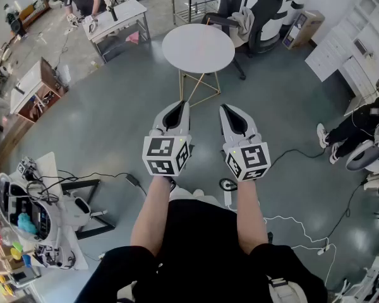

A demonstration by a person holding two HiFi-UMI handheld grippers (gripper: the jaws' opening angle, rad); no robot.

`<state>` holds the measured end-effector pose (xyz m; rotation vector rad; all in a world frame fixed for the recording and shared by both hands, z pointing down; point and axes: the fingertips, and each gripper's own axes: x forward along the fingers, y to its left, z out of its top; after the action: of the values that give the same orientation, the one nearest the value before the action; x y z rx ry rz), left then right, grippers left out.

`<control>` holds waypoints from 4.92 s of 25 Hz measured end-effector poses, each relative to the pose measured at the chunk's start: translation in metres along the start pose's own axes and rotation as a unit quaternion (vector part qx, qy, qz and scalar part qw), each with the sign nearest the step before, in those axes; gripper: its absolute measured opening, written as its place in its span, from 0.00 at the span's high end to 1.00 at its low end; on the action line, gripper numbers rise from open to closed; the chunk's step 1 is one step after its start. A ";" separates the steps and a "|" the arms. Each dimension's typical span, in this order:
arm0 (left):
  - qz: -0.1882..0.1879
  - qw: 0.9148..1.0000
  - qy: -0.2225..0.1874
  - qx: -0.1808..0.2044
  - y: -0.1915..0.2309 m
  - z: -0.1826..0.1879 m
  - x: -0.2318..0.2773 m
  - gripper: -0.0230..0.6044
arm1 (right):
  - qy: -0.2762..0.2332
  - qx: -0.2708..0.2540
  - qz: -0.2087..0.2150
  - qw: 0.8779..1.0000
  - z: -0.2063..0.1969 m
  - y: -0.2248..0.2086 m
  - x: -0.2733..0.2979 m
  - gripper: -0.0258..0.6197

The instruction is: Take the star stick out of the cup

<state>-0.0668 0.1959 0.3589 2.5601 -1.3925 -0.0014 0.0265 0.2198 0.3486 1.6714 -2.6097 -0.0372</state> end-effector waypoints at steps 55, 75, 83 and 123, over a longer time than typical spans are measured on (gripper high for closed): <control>-0.004 0.993 0.107 -0.041 0.160 -0.028 0.342 0.96 | 0.036 0.094 -0.041 0.994 -0.076 -0.223 0.285 0.95; 0.011 0.978 0.169 -0.122 0.191 -0.080 0.437 0.96 | 0.127 0.123 -0.050 0.983 -0.129 -0.281 0.367 0.87; 0.050 0.966 0.192 -0.163 0.223 -0.117 0.438 0.96 | 0.147 0.119 -0.012 0.982 -0.162 -0.296 0.430 0.84; 0.152 0.944 0.203 -0.213 0.295 -0.155 0.399 0.96 | 0.226 0.109 -0.011 0.968 -0.259 -0.337 0.561 0.93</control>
<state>-0.0758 -0.2584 0.6113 1.8489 -1.4180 0.2362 0.1102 -0.4298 0.6059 1.5387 -2.3118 0.5791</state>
